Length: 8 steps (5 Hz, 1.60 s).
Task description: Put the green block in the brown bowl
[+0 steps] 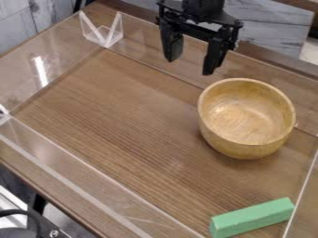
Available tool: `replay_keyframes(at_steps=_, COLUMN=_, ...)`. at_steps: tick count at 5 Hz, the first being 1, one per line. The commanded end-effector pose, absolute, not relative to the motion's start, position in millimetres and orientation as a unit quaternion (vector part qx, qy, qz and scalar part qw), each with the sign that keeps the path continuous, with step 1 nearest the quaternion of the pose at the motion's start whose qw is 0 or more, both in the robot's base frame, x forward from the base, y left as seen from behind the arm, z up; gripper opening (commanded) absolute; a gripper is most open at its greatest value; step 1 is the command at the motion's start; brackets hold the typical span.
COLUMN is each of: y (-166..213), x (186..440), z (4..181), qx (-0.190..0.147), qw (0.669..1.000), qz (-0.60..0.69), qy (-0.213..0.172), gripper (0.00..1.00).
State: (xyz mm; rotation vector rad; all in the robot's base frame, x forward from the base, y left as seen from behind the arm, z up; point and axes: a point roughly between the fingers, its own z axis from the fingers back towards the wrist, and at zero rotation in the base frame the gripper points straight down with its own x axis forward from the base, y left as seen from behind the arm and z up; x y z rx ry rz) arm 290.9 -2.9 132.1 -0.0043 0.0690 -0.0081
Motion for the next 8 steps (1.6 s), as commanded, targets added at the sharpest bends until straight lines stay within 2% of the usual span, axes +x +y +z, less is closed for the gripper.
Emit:
replay_keyframes(at_steps=1, y=-39.9, x=260.1, z=127.3, qx=-0.004, qw=0.995, qz=-0.094, qy=0.037, gripper=1.0)
replay_keyframes(at_steps=2, y=-90.8, x=210.1, z=108.6, qx=-0.006, qw=0.975, qz=-0.217, qy=0.051, gripper=1.0)
replay_keyframes(at_steps=3, y=-142.6, x=180.5, z=96.0, qx=0.008, qw=0.941, qz=-0.337, qy=0.033, gripper=1.0)
replay_keyframes(at_steps=4, y=-141.6, x=183.9, z=73.0, qx=0.017, qw=0.938, qz=-0.344, qy=0.028, gripper=1.0)
replay_keyframes(at_steps=8, y=-125.6, x=198.6, z=49.9, qx=0.014, qw=0.95, qz=-0.313, qy=0.022, gripper=1.0)
